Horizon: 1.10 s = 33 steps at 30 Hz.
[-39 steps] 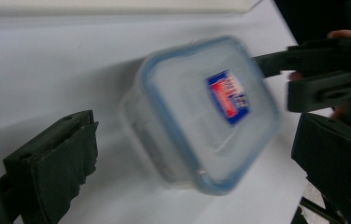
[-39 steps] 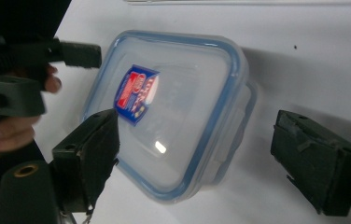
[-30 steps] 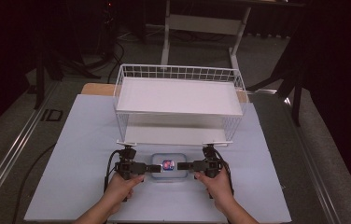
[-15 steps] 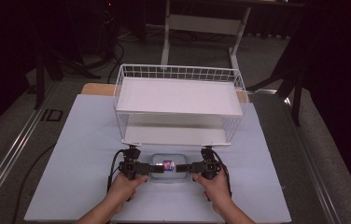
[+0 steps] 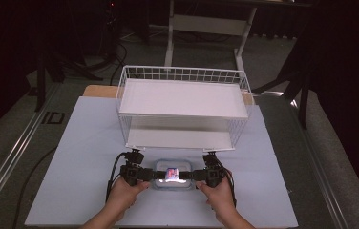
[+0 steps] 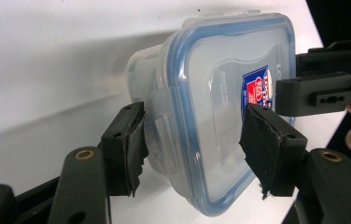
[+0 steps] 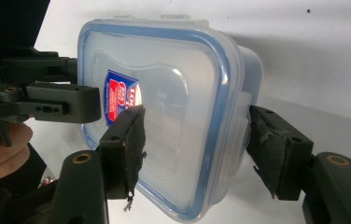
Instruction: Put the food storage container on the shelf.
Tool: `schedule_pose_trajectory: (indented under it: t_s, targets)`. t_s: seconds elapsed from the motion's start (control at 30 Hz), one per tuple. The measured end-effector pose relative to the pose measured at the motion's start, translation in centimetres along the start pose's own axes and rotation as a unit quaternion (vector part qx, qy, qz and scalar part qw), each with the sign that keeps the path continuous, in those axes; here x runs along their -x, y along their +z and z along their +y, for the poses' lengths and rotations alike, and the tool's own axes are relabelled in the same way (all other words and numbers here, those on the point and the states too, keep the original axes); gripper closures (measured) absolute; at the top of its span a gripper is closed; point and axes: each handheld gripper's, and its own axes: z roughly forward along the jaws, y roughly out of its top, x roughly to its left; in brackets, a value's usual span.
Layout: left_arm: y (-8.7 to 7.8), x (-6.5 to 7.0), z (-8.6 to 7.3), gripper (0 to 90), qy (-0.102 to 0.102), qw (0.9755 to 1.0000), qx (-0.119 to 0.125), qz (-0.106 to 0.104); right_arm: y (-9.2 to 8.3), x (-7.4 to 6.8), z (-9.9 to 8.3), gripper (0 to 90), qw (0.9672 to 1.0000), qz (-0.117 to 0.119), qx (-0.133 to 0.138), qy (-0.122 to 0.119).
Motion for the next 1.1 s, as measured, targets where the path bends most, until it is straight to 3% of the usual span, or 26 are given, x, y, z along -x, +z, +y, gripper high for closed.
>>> schedule_pose_trajectory:
  t_s: [0.33,0.57,0.7,1.1]
  targets:
    - [-0.6,0.8,0.3,44.4,0.015,0.9997,0.012,0.012,-0.6,-0.7,-0.2,39.4,0.9988,-0.012,0.025,-0.04]
    - [-1.0,1.0,2.4,45.3,0.015,0.9989,0.044,0.004,-1.6,-0.8,1.7,39.4,0.9977,-0.012,0.052,-0.042]
    - [-0.8,1.1,3.6,45.5,0.029,0.9982,0.051,0.009,-1.8,-0.3,2.5,39.3,0.9971,-0.006,0.067,-0.037]
    - [0.1,0.7,6.4,45.4,0.045,0.9956,0.08,0.013,-1.9,0.7,5.0,38.6,0.9926,-0.015,0.114,-0.039]
